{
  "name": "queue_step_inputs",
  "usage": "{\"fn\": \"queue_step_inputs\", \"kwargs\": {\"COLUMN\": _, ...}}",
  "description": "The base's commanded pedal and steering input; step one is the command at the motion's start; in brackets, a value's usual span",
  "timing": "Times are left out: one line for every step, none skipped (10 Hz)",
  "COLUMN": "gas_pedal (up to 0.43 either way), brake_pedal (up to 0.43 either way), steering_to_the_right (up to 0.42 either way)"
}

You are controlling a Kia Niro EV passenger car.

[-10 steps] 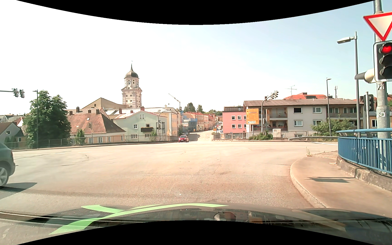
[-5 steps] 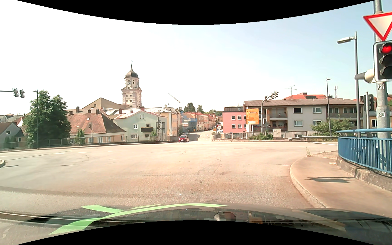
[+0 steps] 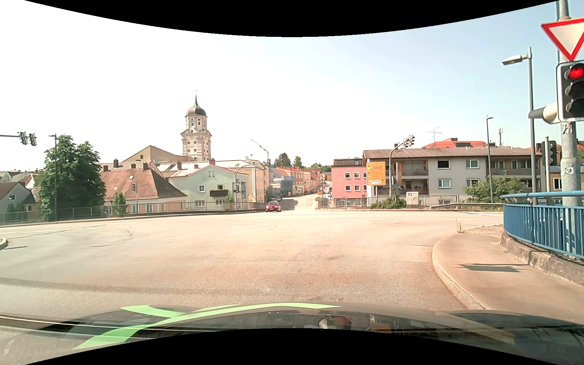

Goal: Follow the waypoints while adhering to traffic rules and regulations

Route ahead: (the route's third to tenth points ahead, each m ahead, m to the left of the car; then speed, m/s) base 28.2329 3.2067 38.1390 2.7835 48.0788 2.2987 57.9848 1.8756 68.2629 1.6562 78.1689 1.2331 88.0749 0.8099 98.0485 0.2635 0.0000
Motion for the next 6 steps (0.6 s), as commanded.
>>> {"fn": "queue_step_inputs", "kwargs": {"gas_pedal": 0.0, "brake_pedal": 0.287, "steering_to_the_right": -0.008}}
{"fn": "queue_step_inputs", "kwargs": {"gas_pedal": 0.0, "brake_pedal": 0.287, "steering_to_the_right": -0.008}}
{"fn": "queue_step_inputs", "kwargs": {"gas_pedal": 0.0, "brake_pedal": 0.287, "steering_to_the_right": -0.008}}
{"fn": "queue_step_inputs", "kwargs": {"gas_pedal": 0.0, "brake_pedal": 0.287, "steering_to_the_right": -0.008}}
{"fn": "queue_step_inputs", "kwargs": {"gas_pedal": 0.0, "brake_pedal": 0.287, "steering_to_the_right": -0.008}}
{"fn": "queue_step_inputs", "kwargs": {"gas_pedal": 0.0, "brake_pedal": 0.287, "steering_to_the_right": -0.008}}
